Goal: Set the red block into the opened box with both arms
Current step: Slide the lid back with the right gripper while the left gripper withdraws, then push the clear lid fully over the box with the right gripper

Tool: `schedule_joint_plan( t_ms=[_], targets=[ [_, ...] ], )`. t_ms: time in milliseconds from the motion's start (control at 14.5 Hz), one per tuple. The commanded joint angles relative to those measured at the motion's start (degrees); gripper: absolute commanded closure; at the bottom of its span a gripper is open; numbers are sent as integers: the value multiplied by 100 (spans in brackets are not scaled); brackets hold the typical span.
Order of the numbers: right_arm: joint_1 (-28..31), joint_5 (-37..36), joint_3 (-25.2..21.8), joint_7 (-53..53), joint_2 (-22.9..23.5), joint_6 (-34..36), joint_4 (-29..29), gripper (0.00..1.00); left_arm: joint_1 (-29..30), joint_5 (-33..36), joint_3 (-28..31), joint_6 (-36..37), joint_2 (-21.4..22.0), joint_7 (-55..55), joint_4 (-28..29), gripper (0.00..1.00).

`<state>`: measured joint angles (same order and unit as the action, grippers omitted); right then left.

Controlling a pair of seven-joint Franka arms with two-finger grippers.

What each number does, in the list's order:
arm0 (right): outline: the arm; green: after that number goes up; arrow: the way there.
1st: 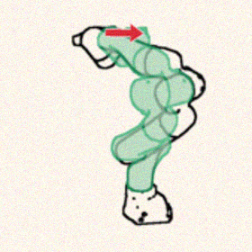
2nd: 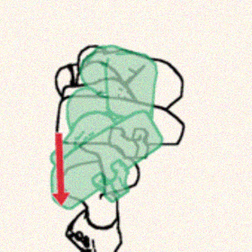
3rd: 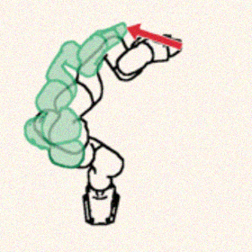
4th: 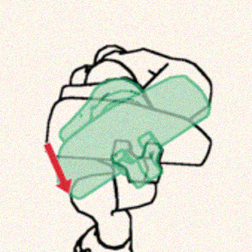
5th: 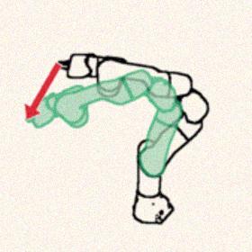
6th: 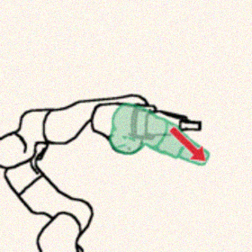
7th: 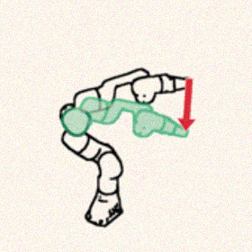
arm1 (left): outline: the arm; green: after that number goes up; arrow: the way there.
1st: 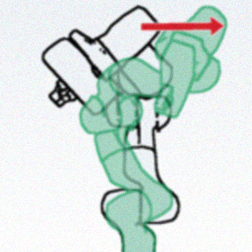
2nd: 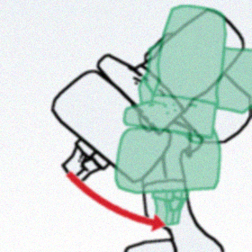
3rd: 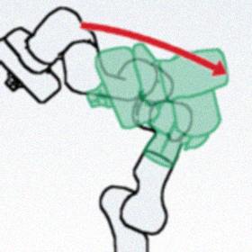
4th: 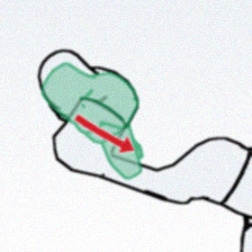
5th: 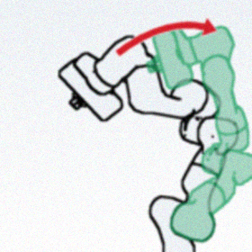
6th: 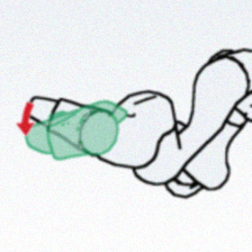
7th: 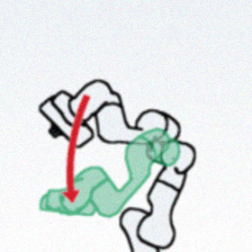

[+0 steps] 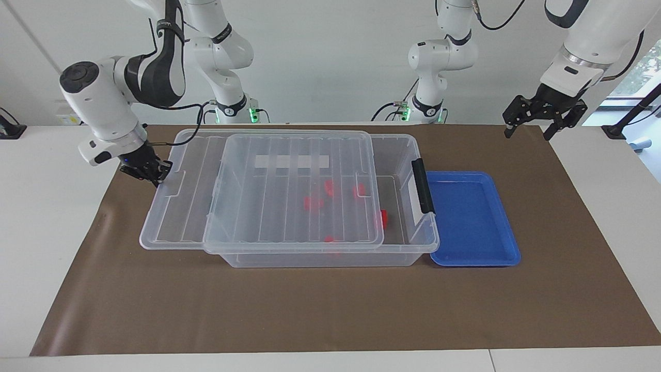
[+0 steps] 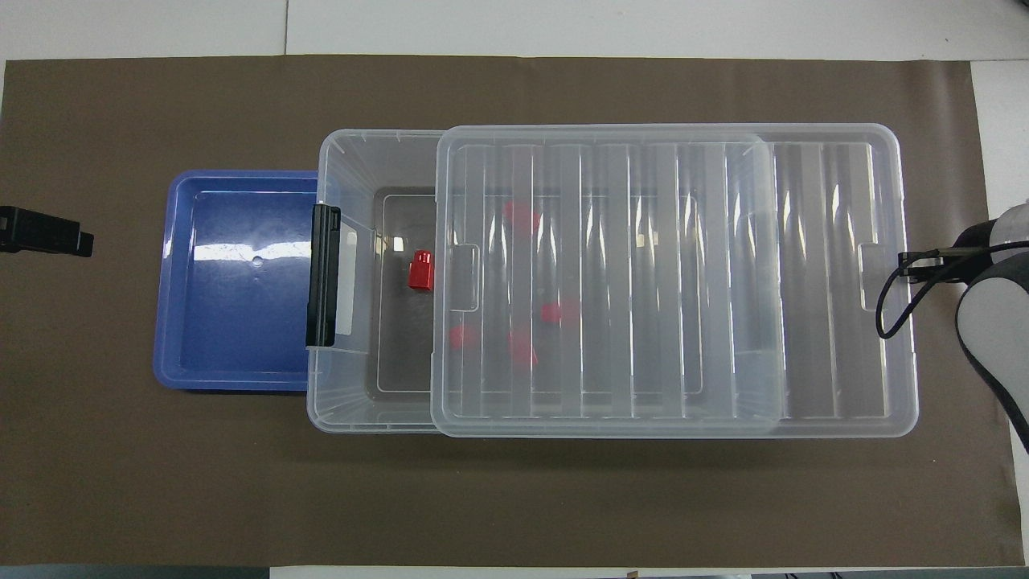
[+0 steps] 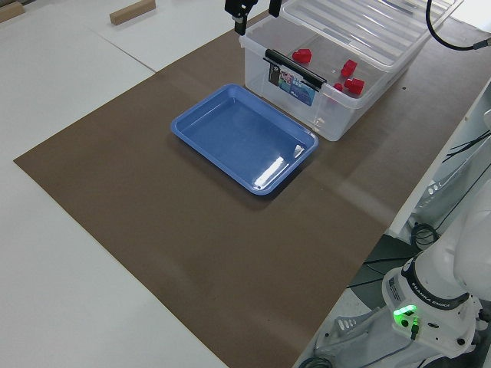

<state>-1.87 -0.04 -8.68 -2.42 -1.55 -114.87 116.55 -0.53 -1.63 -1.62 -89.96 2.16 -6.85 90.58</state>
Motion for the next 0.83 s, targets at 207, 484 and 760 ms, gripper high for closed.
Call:
schedule_joint_plan(
  t_ms=[207, 484, 760],
  targets=[
    [-471, 4, 25, 900, -179, -44, 290, 100, -351, -214, 399, 189, -110, -71, -146, 0],
    [-682, 13, 25, 1288, -188, -35, 299, 100, -325, -206, 373, 286, -93, -45, -137, 0],
    [-788, 21, 112, 1647, -188, -35, 299, 100, -343, 39, 312, 479, -101, -36, -164, 0]
  ],
)
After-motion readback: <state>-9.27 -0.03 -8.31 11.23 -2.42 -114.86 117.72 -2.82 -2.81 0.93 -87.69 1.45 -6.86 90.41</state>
